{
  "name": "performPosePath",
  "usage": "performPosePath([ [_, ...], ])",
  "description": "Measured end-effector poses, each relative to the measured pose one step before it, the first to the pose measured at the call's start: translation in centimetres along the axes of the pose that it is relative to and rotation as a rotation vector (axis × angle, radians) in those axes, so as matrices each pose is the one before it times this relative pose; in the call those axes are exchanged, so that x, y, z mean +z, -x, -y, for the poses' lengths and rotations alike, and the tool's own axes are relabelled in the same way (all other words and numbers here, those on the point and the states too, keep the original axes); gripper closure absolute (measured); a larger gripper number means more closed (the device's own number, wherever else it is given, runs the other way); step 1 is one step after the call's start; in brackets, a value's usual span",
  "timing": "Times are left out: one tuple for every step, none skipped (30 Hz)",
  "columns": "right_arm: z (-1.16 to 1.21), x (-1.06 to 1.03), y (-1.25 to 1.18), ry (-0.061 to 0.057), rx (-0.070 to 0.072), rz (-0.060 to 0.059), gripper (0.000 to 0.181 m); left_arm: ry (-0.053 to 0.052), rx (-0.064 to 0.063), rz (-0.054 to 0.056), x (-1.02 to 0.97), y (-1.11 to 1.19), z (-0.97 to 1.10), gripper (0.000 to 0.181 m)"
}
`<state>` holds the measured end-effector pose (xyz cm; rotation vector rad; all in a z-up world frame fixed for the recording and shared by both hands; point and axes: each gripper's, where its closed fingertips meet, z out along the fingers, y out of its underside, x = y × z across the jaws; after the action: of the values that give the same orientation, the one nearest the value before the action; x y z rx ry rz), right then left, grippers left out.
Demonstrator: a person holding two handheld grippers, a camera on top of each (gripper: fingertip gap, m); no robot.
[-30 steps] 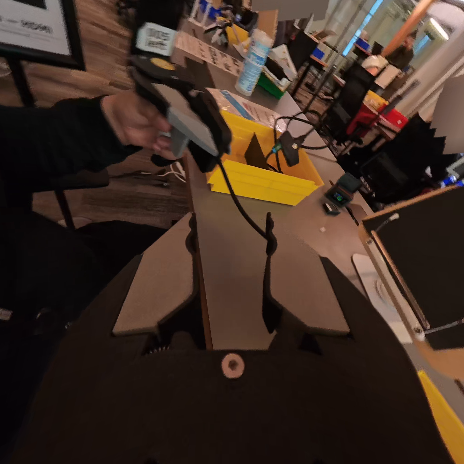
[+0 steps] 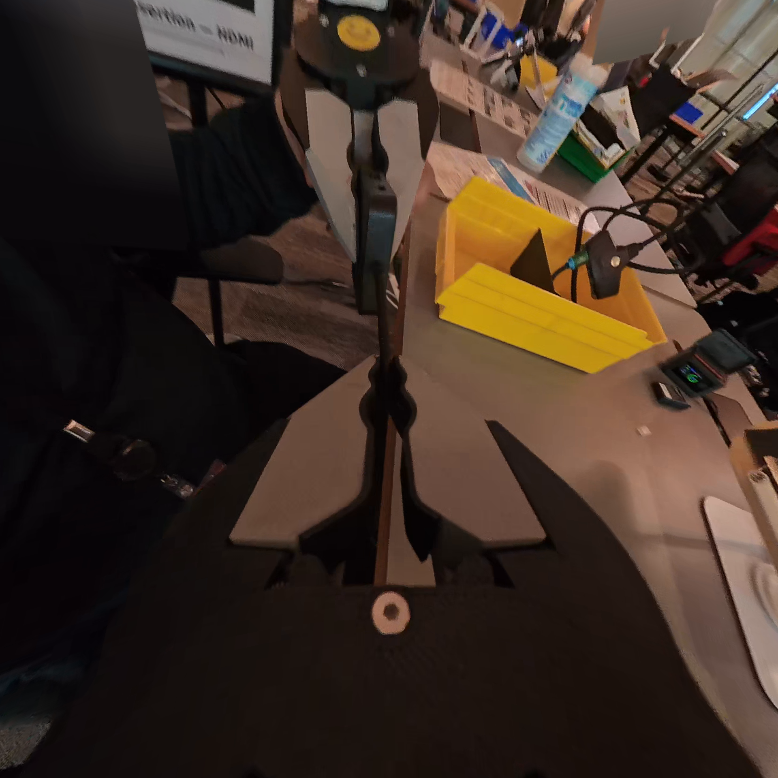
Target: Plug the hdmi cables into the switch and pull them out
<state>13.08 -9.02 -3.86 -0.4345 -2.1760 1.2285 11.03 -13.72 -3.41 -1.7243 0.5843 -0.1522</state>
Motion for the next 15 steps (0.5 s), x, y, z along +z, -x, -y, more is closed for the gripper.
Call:
performPosePath([
  [0.342, -0.088, 0.081, -0.0241, 0.0148, 0.0134, 0.18, 0.0053, -0.0155, -0.0163, 0.035, -0.142, -0.117, 0.169],
  [0.354, -0.028, 0.067, -0.0262, 0.0179, 0.0134, 0.18, 0.016, -0.0059, -0.0054, 0.091, 0.026, -0.27, 0.169],
  [0.313, 0.05, -0.094, -0.0265, 0.0231, 0.0056, 0.18, 0.007, 0.0099, 0.0171, 0.1, 0.305, -0.158, 0.169],
  [0.114, 0.072, -0.324, -0.0165, 0.0306, -0.0034, 0.18, -0.0112, 0.0156, 0.0302, 0.047, 0.471, 0.082, 0.17],
  [-0.076, 0.071, -0.36, -0.0051, 0.0322, -0.002, 0.18, -0.0156, -0.0002, 0.0199, 0.011, 0.416, 0.171, 0.17],
  [-0.015, 0.085, -0.214, -0.0085, 0.0262, 0.0059, 0.179, -0.0117, -0.0169, 0.0035, 0.009, 0.236, 0.148, 0.17],
  [0.096, 0.101, -0.099, -0.0155, 0.0176, 0.0076, 0.179, -0.0174, -0.0174, -0.0056, 0.012, 0.095, 0.207, 0.17],
  [0.179, 0.117, 0.002, -0.0174, 0.0099, 0.0082, 0.177, -0.0188, -0.012, -0.0152, 0.041, -0.115, 0.2, 0.17],
  [0.181, 0.15, 0.024, -0.0142, 0.0043, 0.0048, 0.172, -0.0142, -0.009, -0.0106, 0.123, -0.107, 0.124, 0.17],
  [0.045, 0.201, -0.12, -0.004, 0.0026, -0.0066, 0.164, -0.0061, -0.0048, 0.0061, 0.189, 0.106, 0.031, 0.17],
  [-0.161, 0.237, -0.176, 0.0117, 0.0009, -0.0116, 0.157, 0.0037, 0.0013, 0.014, 0.246, 0.204, -0.105, 0.17],
  [-0.297, 0.277, -0.063, 0.0188, -0.0018, -0.0055, 0.153, 0.0045, 0.0041, 0.0091, 0.27, 0.115, -0.124, 0.17],
  [-0.324, 0.317, 0.119, 0.0183, -0.0032, 0.0036, 0.149, 0.0005, 0.0016, 0.0058, 0.254, 0.05, -0.075, 0.17],
  [-0.316, 0.321, 0.094, 0.0172, -0.0017, 0.0024, 0.143, -0.0053, -0.0038, 0.0051, 0.215, 0.052, 0.023, 0.17],
  [-0.327, 0.295, -0.059, 0.0179, 0.0013, -0.0051, 0.14, -0.0046, -0.0064, -0.0006, 0.163, 0.011, 0.015, 0.17],
])
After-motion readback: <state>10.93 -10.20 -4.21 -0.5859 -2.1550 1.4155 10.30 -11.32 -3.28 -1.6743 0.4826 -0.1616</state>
